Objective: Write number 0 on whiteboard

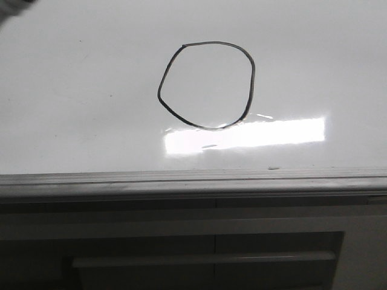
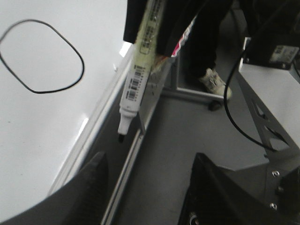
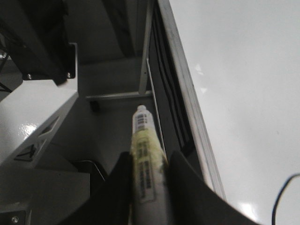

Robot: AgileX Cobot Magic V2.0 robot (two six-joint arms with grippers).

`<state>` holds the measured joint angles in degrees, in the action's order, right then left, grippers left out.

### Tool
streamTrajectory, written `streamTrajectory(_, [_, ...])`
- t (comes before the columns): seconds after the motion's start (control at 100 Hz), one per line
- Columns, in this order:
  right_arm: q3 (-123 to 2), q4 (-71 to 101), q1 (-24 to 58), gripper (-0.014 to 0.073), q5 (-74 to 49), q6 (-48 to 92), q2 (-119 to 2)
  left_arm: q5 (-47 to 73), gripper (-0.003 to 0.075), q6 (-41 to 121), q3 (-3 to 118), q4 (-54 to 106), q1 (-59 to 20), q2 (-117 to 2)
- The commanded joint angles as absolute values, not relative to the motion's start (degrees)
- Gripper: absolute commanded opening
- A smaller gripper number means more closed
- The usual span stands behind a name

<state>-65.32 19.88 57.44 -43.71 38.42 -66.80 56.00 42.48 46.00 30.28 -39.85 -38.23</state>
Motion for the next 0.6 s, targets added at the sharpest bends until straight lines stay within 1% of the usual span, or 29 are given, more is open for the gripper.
streamTrajectory(0.0, [-66.9, 20.7, 60.0, -0.0047, -37.2, 39.5, -66.1, 56.1, 0.0368, 44.3, 49.4, 34.1, -39.8, -41.1])
streamTrajectory(0.15, [-66.9, 20.7, 62.1, -0.0047, -36.8, 39.5, -66.3, 55.8, 0.0368, 44.5, 50.5, 36.5, -39.8, -43.5])
streamTrajectory(0.49, [-66.9, 24.2, 62.2, -0.0047, -37.0, 39.5, -66.3, 54.2, 0.0367, 44.5, 50.5, 37.4, -39.8, -47.4])
streamTrajectory(0.54, [-66.9, 24.2, 62.2, -0.0047, -37.4, 39.5, -66.3, 53.3, 0.0362, 44.5, 50.5, 37.4, -39.8, -48.0])
streamTrajectory(0.59, [-66.9, 24.2, 62.2, -0.0048, -37.9, 39.5, -66.3, 52.5, 0.0338, 44.5, 50.5, 37.4, -39.8, -48.2])
